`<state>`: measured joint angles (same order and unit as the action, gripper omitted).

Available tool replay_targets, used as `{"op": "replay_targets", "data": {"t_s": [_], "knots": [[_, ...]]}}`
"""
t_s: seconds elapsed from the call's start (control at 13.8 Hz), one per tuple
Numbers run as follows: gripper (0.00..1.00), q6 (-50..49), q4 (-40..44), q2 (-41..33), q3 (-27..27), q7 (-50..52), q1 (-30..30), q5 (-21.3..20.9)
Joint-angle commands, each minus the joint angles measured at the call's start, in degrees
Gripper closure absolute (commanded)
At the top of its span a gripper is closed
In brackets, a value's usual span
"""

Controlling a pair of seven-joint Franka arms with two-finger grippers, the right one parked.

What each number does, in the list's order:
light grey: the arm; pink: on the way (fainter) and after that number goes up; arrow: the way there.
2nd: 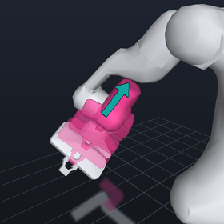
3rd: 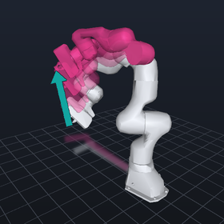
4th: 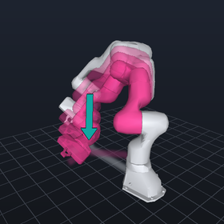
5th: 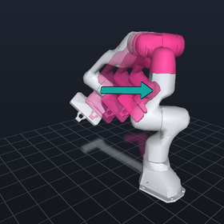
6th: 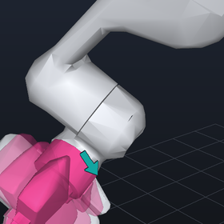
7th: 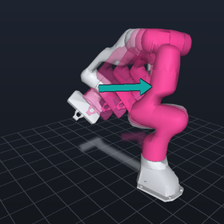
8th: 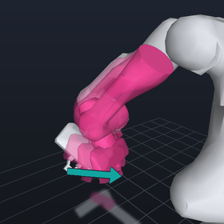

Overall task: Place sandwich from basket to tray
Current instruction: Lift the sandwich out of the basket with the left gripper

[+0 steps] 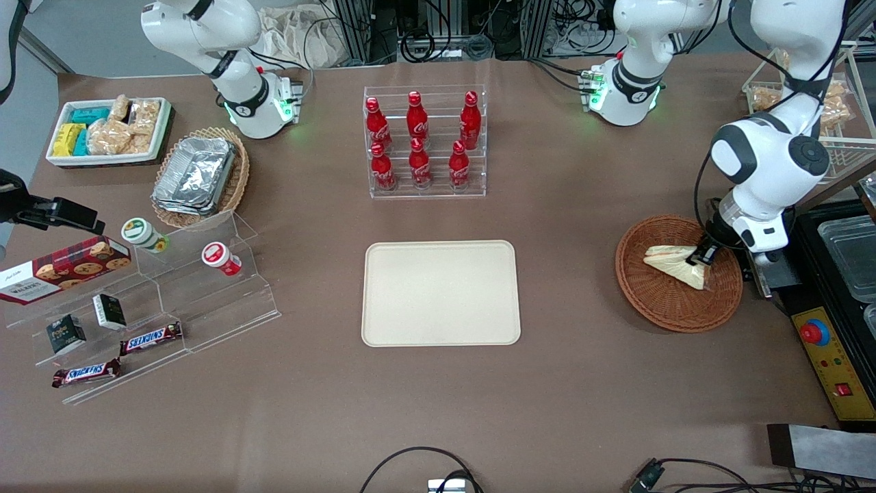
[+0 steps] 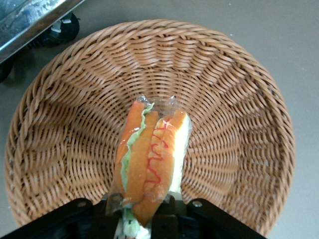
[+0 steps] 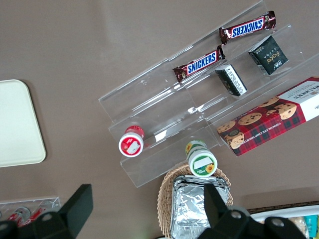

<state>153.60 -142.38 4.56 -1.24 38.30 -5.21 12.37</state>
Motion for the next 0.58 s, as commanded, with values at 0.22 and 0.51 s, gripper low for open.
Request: {"op": "replay_targets", "data": {"t_s": [0.22,0.51], "knots": [[0.88,-11.99,0.87,-10.52,2.82,-2.79,0.2,-2.6],[0.88,-22.44,5.17,-13.69,7.2,-2.79,0.2,-9.2]]}}
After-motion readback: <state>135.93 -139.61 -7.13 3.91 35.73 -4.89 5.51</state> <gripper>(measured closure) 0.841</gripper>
